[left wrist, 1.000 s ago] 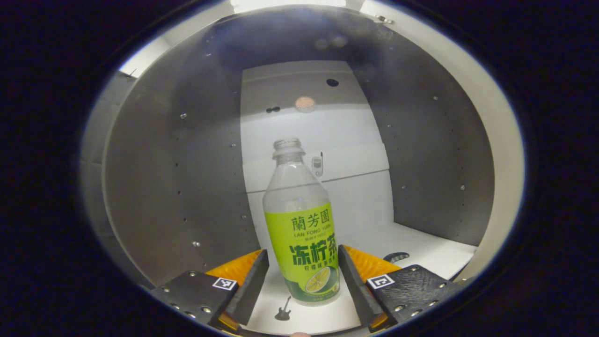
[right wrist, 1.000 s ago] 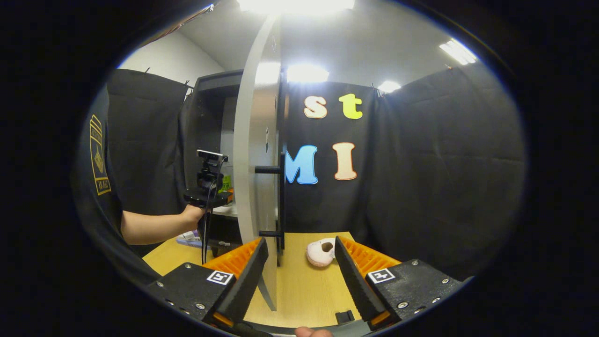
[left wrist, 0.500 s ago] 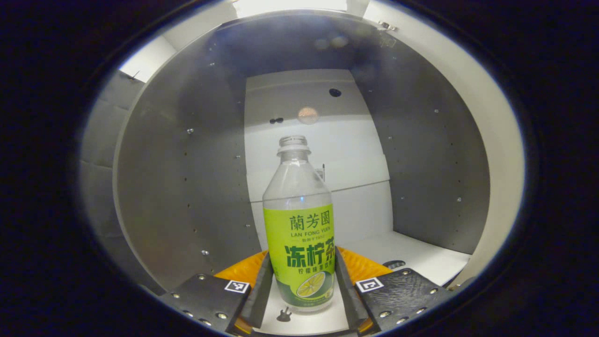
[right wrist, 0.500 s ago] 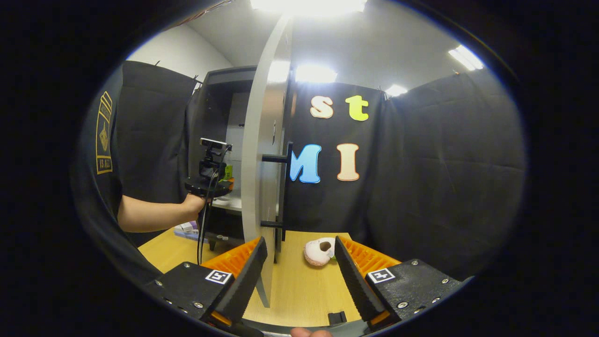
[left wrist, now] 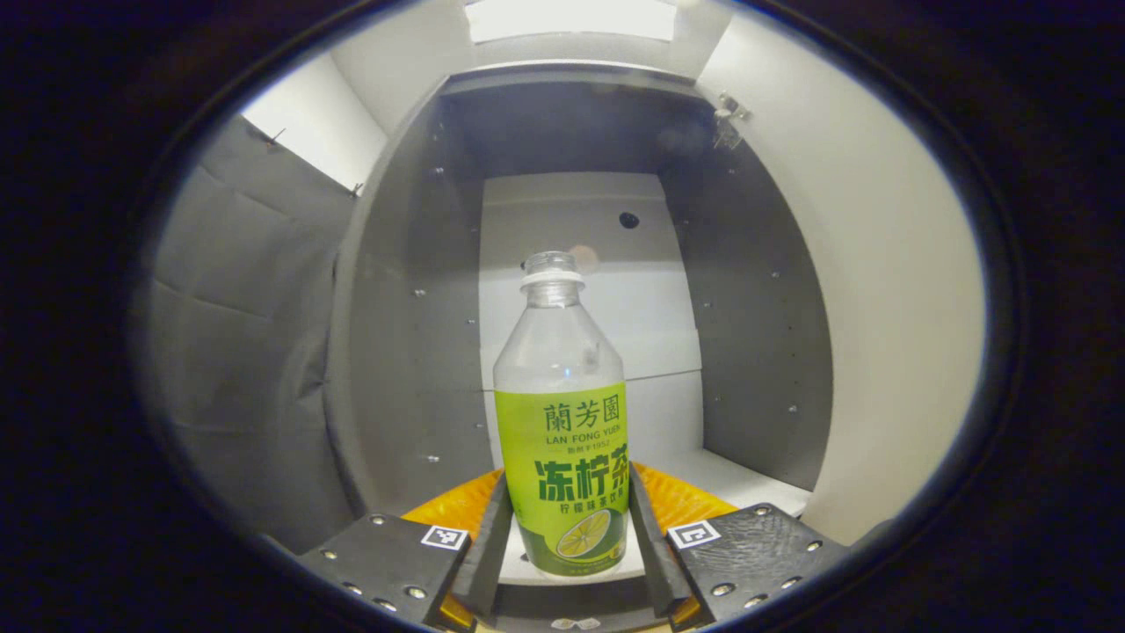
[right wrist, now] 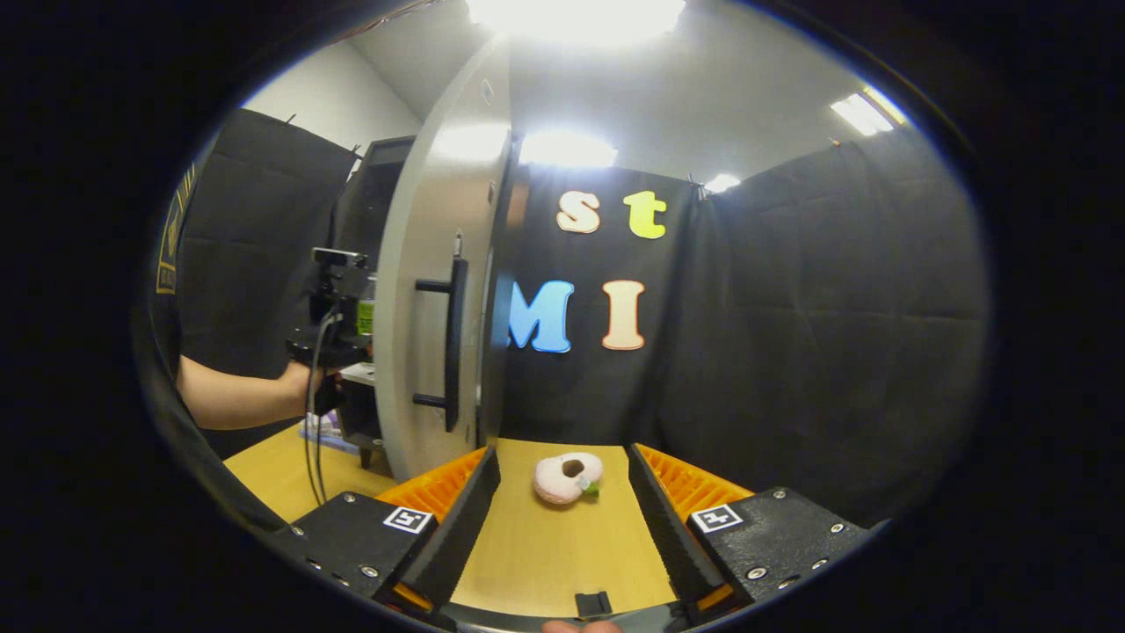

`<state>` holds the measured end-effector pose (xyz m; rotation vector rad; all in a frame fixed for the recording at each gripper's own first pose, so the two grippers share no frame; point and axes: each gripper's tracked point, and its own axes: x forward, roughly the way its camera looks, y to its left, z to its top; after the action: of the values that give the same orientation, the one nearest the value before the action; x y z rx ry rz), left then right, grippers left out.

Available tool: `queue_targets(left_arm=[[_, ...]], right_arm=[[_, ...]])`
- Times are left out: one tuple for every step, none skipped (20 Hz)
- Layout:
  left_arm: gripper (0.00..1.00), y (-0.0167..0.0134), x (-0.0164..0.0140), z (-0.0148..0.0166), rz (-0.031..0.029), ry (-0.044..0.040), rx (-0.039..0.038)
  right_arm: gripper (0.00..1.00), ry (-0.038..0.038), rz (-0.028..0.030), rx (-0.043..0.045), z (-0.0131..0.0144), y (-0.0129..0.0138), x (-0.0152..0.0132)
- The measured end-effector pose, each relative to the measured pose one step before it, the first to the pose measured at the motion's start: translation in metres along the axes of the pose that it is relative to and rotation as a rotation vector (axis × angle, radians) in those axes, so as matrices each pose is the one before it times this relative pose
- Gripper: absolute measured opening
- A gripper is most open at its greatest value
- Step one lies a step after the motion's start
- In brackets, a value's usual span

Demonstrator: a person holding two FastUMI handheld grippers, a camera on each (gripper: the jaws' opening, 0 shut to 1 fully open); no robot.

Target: Open the cabinet door with the right hand, grasp the bottle in the cabinet with the left hand and place it on the coaster, then close the cabinet door with the right hand.

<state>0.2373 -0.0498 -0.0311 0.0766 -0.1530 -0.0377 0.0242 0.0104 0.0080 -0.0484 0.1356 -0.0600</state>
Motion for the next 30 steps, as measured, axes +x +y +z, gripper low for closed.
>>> queue_targets(left_arm=[[0.72,0.00219,-0.00785,-0.00016,0.00074,0.01364,0.01709],[0.67,0.00174,-0.01016,-0.00137,-0.00283,0.00932,0.00480],[0.63,0.00296,-0.01265,0.00004,0.00313,0.00356,0.00178],[0.67,0.00382,-0.01402,-0.00228,0.01047,0.00433,0.00317],[0.67,0.00357,-0.00831,-0.00080,0.00785,0.00089,-0.00068],[0.67,0.00509,-0.00943,-0.00036,0.01405,-0.00047,0.00542],[0.67,0.00380,-0.00782,-0.00113,0.00569,0.00397,0.00290],[0.63,0.00164,-0.00926,-0.00081,0.00378,-0.00275,0.01029],[0.63,0.00359,-0.00804,-0.00136,0.00548,0.00283,0.01200],[0.63,0.00086,-0.01033,-0.00385,-0.00867,0.01508,0.00508],[0.72,-0.00084,-0.00816,-0.00516,-0.01067,0.01573,0.01278],[0.72,0.00017,-0.01127,-0.00924,-0.01839,0.02336,0.01794],[0.67,-0.00380,-0.00991,-0.00421,-0.03513,0.00479,0.00867],[0.67,-0.00292,-0.00790,-0.00339,-0.02427,0.00325,0.00861],[0.72,-0.00252,-0.00787,-0.00409,-0.02249,-0.00025,0.00231],[0.67,-0.00474,-0.00672,-0.00636,-0.01929,0.00224,-0.00564],[0.67,-0.00229,-0.00043,-0.00773,-0.00957,0.01261,-0.01126],[0.67,0.00097,-0.00864,-0.01207,0.00599,0.02177,-0.01198],[0.72,-0.00168,-0.00229,-0.00771,-0.00478,0.00410,-0.02942],[0.67,-0.00866,-0.00081,-0.00628,-0.01447,-0.00240,-0.03068],[0.67,-0.00467,0.00054,-0.00665,-0.00647,-0.00430,-0.01890],[0.67,-0.00276,-0.00161,-0.00915,-0.01058,-0.00448,-0.01270],[0.67,-0.00065,-0.00107,-0.01026,0.00308,0.00853,-0.01257],[0.67,0.00095,0.00083,-0.00766,0.00248,0.00267,-0.01982],[0.63,0.00348,0.00078,-0.01028,0.02296,0.00247,-0.00169],[0.67,0.00538,-0.00076,-0.01226,0.02660,0.00760,0.00727],[0.67,0.00442,-0.00010,-0.00845,0.01977,0.00863,-0.00148],[0.67,0.00048,-0.00145,-0.00547,0.01191,-0.00650,-0.00671],[0.67,0.00074,0.00179,-0.00509,0.01057,-0.00471,-0.00207],[0.67,-0.00029,0.00316,-0.00535,0.00442,-0.00160,0.00001]], right_arm=[[0.92,0.00524,-0.03662,-0.00953,-0.00397,-0.00784,0.00452],[0.92,0.00865,-0.04413,-0.00611,-0.00309,-0.00998,0.00263],[0.92,0.01911,-0.03509,0.00397,-0.00597,-0.00670,0.00344],[0.93,0.03457,-0.02956,0.00986,-0.01014,-0.00444,0.00217],[0.93,0.03124,-0.01341,0.01630,-0.00695,-0.00125,0.00031],[0.93,0.02722,-0.00218,0.03171,-0.00775,0.00230,-0.00144],[0.93,0.03712,0.00944,0.03460,-0.00746,0.00649,-0.00010],[0.93,0.02610,0.01214,0.03370,-0.00637,0.00732,0.00072],[0.93,0.01146,-0.00583,0.02591,-0.00223,0.00410,0.00016],[0.93,0.00637,-0.02678,0.01026,-0.00208,-0.00300,0.00315],[0.93,-0.01450,-0.06685,-0.00276,0.00087,-0.01031,-0.00140],[0.93,-0.02765,-0.05885,0.00340,0.00384,-0.01184,0.00047],[0.93,-0.02856,-0.05501,0.00915,0.00429,-0.00812,0.00047],[0.93,-0.00637,-0.03092,0.01158,-0.00257,-0.00055,0.00230],[0.93,0.00503,-0.00410,0.01323,-0.00555,0.00425,-0.00083],[0.94,0.02956,0.01020,0.00842,-0.01094,0.00800,-0.00002],[0.93,0.06894,0.00811,-0.02161,-0.01610,0.00321,-0.00330],[0.94,0.04535,-0.00705,-0.03435,-0.00936,-0.00553,-0.01046],[0.94,0.02310,-0.01295,-0.03697,-0.00819,-0.00804,-0.01007],[0.95,0.00549,-0.00877,-0.02797,-0.00421,-0.00944,-0.01103],[0.95,0.00212,-0.00225,-0.02955,-0.00264,-0.00559,-0.00516],[0.95,0.00851,-0.00047,-0.03910,-0.00512,-0.00284,0.00174],[0.94,0.02010,-0.00244,-0.04257,-0.00595,-0.00425,0.00041],[0.95,0.02510,-0.00654,-0.03174,-0.00879,-0.00603,-0.00209],[0.95,0.03459,-0.00854,-0.02093,-0.00770,-0.00428,-0.00251],[0.95,0.03631,-0.00809,-0.01675,-0.01235,-0.00401,-0.00360],[0.95,0.03497,0.00016,-0.00960,-0.01470,-0.00070,-0.00591],[0.95,0.02675,0.00618,-0.01284,-0.01870,0.00154,-0.00622],[0.95,0.03314,-0.00099,-0.02996,-0.01700,-0.00055,-0.00239],[0.95,0.03036,-0.00218,-0.02606,-0.01545,-0.00198,0.00132]])
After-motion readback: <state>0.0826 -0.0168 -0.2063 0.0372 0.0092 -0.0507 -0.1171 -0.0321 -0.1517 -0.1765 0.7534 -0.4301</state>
